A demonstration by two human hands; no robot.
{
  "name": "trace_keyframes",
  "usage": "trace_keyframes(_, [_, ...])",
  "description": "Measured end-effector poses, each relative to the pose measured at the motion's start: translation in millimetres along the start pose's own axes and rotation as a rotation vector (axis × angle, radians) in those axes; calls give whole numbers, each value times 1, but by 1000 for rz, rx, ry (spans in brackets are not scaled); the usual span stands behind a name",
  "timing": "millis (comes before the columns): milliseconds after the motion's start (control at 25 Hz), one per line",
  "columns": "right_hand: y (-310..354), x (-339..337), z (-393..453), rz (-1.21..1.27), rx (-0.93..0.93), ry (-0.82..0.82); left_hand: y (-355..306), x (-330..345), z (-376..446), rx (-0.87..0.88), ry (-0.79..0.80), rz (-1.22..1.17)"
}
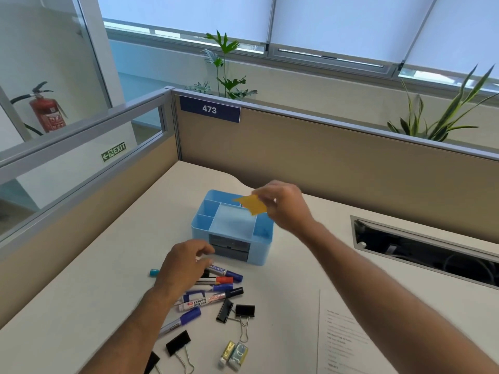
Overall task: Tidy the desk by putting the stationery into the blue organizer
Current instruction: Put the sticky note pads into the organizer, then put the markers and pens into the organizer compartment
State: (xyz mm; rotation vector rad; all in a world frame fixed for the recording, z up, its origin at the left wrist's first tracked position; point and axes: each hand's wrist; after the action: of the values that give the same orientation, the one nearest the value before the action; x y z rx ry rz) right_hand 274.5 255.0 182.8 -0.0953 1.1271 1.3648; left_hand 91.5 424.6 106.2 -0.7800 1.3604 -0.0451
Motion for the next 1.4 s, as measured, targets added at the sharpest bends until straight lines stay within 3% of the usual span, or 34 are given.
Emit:
trace_keyframes(80, [-12, -10, 12, -116, 25, -25, 3, 10, 5, 59, 59, 161])
trace_keyframes(200, [-29, -5, 17, -286, 74, 76, -1, 19, 13, 161, 95, 352])
trace_keyframes(480, [-35, 27, 8, -429, 179, 262, -7, 35, 23, 309, 207, 672])
trace_keyframes(560, [-37, 31, 1, -400, 188, 235, -3, 39, 23, 323, 203, 675])
trace_keyframes(680, [-34, 33, -11, -308, 55, 37, 0, 44, 21, 351, 125, 624])
trace_keyframes(800, [-17, 32, -27, -24, -7, -120, -5, 40, 15, 368, -100, 418])
trace_keyframes(960, [7, 29, -49, 327, -11, -109, -27, 26, 7, 307, -261, -1])
trace_keyframes(1200, [31, 28, -59, 460, -4, -134, -55, 5, 3, 253, -250, -308])
trace_keyframes(1400, [35, -9, -46, 453, 18, -409, -24, -2, 4, 125, -43, -131])
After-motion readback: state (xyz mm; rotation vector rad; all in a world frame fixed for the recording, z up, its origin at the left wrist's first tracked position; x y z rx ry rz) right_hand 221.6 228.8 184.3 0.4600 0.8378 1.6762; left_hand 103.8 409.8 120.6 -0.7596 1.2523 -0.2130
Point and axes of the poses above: each hand's wrist, its own z-axis towards the middle knuckle, its own x-axis out of the palm, y = z × x, and after that the axes turned 11 degrees about z, right-handed
